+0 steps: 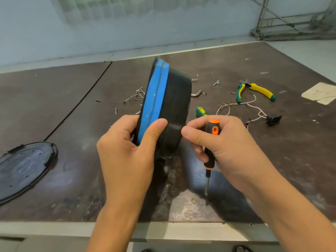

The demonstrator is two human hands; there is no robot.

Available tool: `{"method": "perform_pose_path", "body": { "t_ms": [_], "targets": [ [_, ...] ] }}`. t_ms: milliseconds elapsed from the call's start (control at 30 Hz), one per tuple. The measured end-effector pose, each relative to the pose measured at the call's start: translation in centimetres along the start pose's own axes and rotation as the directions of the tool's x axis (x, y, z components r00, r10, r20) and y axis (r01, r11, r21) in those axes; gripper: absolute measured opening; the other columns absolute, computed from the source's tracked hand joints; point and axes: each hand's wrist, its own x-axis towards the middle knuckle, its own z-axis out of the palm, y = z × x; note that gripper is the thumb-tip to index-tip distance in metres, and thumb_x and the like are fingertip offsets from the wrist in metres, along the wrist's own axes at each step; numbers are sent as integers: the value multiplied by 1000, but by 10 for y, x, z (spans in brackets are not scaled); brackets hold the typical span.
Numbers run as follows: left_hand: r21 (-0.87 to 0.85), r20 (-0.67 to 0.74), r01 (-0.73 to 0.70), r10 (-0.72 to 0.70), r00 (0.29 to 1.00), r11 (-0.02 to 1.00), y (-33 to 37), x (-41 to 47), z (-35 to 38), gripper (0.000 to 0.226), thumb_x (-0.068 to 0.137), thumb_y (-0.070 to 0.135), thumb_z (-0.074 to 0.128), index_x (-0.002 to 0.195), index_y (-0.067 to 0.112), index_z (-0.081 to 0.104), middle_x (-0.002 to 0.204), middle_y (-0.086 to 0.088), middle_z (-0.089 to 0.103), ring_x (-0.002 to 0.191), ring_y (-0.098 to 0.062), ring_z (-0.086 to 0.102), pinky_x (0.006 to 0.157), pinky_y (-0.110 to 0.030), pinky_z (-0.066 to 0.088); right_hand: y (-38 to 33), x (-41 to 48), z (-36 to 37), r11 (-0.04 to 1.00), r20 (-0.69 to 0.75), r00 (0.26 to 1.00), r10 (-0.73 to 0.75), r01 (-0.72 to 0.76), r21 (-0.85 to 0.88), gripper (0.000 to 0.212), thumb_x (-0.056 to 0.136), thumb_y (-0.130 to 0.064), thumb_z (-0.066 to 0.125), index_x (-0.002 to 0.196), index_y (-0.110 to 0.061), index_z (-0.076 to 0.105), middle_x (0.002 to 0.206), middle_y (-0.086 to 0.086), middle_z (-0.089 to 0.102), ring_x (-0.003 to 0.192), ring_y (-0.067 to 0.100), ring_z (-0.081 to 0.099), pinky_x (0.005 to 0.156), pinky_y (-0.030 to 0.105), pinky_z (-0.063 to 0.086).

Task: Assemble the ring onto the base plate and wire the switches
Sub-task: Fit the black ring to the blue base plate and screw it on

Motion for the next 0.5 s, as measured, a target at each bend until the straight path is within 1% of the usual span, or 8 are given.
{"method": "perform_pose_path", "body": {
  "t_ms": [33,100,133,167,233,333,433,500],
  "targets": [
    [51,12,-33,32,999,998,-1,0,1,26,89,37,73,83,13,67,71,-1,61,66,-19,58,56,-39,49,0,-1,0,996,2,997,72,-72,52,9,86,-9,74,77,-11,76,65,10,65,46,13,48,40,22,37],
    [116,29,-84,81,996,990,-1,-2,4,26,90,34,73,79,14,62,72,5,57,68,-10,55,58,-19,44,0,-2,0,962,9,972,234,-232,143,10,87,-10,72,77,-9,74,73,10,67,45,10,46,36,20,32],
    [145,39,-107,103,994,984,-2,-3,6,26,90,33,73,78,14,59,71,6,54,66,-8,51,59,-14,40,1,-1,-2,937,17,951,310,-308,166,12,87,-12,72,76,-9,73,72,8,65,43,9,42,35,19,30],
    [178,57,-133,124,991,975,-2,-4,8,27,90,32,73,77,14,58,71,6,52,66,-8,47,61,-13,37,1,0,-4,904,39,923,383,-383,188,12,87,-14,71,75,-9,71,69,5,60,40,7,38,34,17,27],
    [242,113,-180,157,981,954,-5,-7,13,27,91,32,72,78,12,59,74,3,52,66,-10,45,61,-20,39,3,2,-11,810,103,850,517,-524,262,10,83,-18,68,78,-9,67,62,-2,50,37,4,31,32,16,23],
    [303,189,-248,197,962,920,-7,-12,21,29,92,31,71,78,9,59,75,0,52,65,-17,48,60,-32,42,11,1,-20,610,212,731,649,-666,430,9,82,-17,64,81,-8,63,54,-7,40,33,3,28,30,14,20],
    [394,237,-281,198,951,875,-8,-17,28,29,92,35,69,78,11,59,75,-1,53,64,-21,50,55,-41,46,18,-1,-27,497,309,677,668,-714,493,9,84,-16,61,89,-10,57,52,-7,39,31,2,30,29,13,21],
    [447,267,-278,170,949,850,-11,-18,31,30,92,38,68,78,13,59,77,0,53,64,-20,51,53,-41,46,20,0,-31,441,380,655,653,-737,512,15,85,-16,62,97,-10,55,52,-7,39,30,2,32,29,13,23]
  ]
}}
